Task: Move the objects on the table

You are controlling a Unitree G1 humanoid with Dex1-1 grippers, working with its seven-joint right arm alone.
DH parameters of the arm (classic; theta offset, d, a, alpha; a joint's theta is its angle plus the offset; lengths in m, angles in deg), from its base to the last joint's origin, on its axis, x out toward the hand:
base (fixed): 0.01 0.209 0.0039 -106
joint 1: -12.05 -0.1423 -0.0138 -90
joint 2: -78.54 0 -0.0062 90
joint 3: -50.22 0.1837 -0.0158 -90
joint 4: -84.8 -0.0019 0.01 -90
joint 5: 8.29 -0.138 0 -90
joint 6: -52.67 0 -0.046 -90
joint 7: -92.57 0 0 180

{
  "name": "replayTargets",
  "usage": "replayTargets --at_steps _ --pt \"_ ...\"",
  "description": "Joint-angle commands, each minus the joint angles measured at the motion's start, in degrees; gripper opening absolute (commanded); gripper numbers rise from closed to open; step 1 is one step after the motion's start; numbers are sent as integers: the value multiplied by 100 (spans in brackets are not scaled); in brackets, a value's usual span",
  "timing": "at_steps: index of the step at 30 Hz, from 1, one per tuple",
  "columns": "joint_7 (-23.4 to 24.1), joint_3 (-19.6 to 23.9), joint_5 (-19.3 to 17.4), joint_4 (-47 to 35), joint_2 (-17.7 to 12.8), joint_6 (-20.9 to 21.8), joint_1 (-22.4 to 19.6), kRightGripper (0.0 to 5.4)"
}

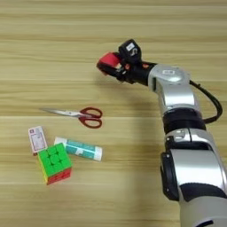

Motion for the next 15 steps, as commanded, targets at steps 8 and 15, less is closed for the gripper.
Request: replayTargets --at_steps 8,15 --pt "-536 -593 -253 -2057 55 -509 295 235" --pt "-714 -1013 -189 -2307 210 -646 438 235"
